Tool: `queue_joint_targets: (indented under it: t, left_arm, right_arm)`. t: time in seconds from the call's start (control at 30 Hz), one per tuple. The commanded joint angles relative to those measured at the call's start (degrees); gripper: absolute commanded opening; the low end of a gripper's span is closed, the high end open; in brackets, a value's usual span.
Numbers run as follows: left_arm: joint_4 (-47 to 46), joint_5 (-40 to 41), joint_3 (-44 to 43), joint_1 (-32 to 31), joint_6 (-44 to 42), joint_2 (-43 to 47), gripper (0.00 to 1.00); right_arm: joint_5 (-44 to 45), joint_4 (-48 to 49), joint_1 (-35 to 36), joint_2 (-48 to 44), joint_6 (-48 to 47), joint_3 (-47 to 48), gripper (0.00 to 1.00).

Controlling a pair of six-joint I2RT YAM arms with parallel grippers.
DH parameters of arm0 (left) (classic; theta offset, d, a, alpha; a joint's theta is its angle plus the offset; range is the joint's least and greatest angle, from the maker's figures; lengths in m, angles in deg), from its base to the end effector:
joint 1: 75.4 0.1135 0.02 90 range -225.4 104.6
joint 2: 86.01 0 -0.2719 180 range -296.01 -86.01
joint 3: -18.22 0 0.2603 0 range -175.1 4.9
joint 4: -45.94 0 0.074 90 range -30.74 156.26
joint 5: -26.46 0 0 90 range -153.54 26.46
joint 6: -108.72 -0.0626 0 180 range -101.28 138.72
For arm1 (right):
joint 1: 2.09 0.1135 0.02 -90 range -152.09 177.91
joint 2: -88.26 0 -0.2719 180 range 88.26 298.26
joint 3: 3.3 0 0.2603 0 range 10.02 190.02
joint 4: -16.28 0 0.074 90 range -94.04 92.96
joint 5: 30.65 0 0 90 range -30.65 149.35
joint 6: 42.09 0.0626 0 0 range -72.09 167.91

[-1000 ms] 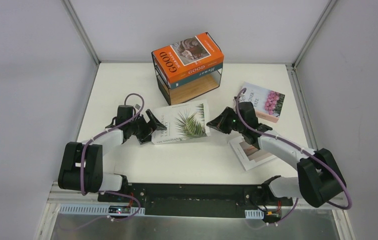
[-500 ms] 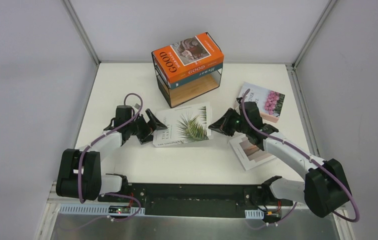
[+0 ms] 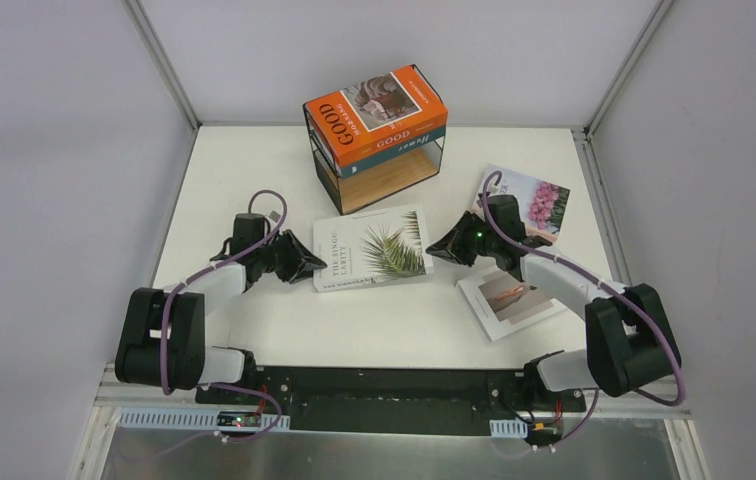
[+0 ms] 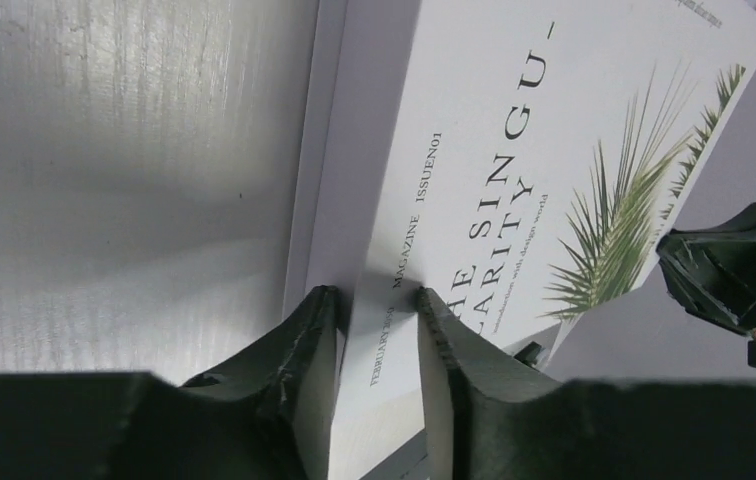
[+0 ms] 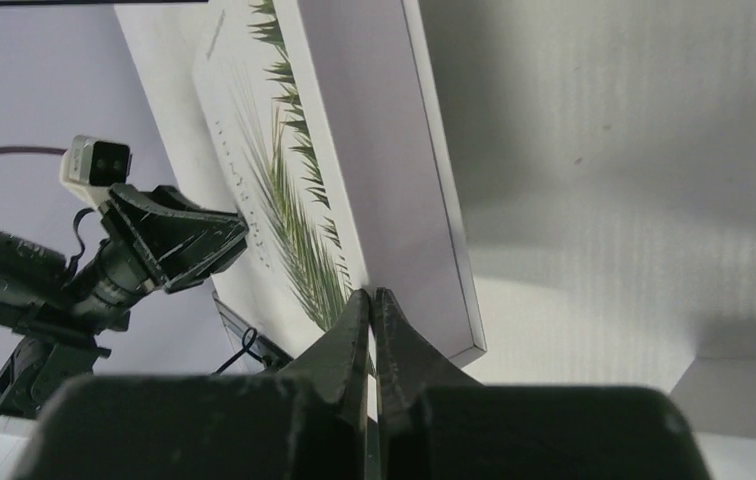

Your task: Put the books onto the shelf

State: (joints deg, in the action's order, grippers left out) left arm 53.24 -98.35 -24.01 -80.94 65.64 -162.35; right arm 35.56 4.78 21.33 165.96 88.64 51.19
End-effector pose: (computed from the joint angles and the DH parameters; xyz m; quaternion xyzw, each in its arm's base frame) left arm 0.2607 -0.0612 0.1488 -0.1921 0.8571 -0.4181 0.2317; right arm 0.2737 0.1461 0.2018 0.0359 0.8713 0.3958 0.2878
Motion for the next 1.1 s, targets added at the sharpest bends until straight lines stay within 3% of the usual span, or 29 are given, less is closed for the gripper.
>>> queue_joint_targets:
  t: [0.0,0.03,0.07,0.2,0.23,0.37,0.57,0.73,0.83,1.07]
  left_arm:
    - [-4.05,-4.01,-0.01,-0.89,1.68,-0.5,0.14]
    - [-4.41,-4.27,-0.05,-0.88,2.05,-0.63,0.03]
    - [-4.79,-4.65,-0.2,-0.89,2.42,-0.8,0.0]
    - [-5.96,-5.5,-0.27,-0.96,4.44,-0.02,0.0]
    - [-6.0,-5.38,-0.27,-0.96,5.06,0.57,0.0]
    - [-6.06,-4.93,-0.12,-1.17,8.46,3.5,0.0]
    - [-4.55,-1.76,1.04,-2.54,14.24,10.98,0.0]
    - [0.99,2.09,1.25,-3.68,16.33,18.75,0.0]
    - [3.27,3.12,1.25,-3.78,16.72,22.11,0.0]
    - [3.67,3.14,0.38,-4.88,17.34,22.38,0.0]
  right_arm:
    - [-4.81,-0.88,-0.56,4.05,-1.99,3.56,0.0]
    - [-4.69,-2.18,-0.59,4.93,-2.56,4.26,0.0]
    - [-4.4,-3.88,-0.58,5.6,-3.1,5.14,0.02]
    - [1.05,-8.94,-0.57,3.74,-5.01,7.02,0.86]
    - [3.45,-10.35,-0.63,2.28,-5.48,7.2,0.97]
    - [10.47,-16.92,-1.21,-4.08,-4.82,8.05,1.0]
    - [6.86,-19.37,-3.37,-13.46,10.68,4.62,1.0]
    - [4.25,-14.61,-3.4,-19.8,23.17,-1.98,1.0]
    - [1.91,-9.26,-3.25,-22.64,25.83,-6.88,1.0]
    - [10.57,-3.2,1.68,-30.09,30.02,-15.42,1.0]
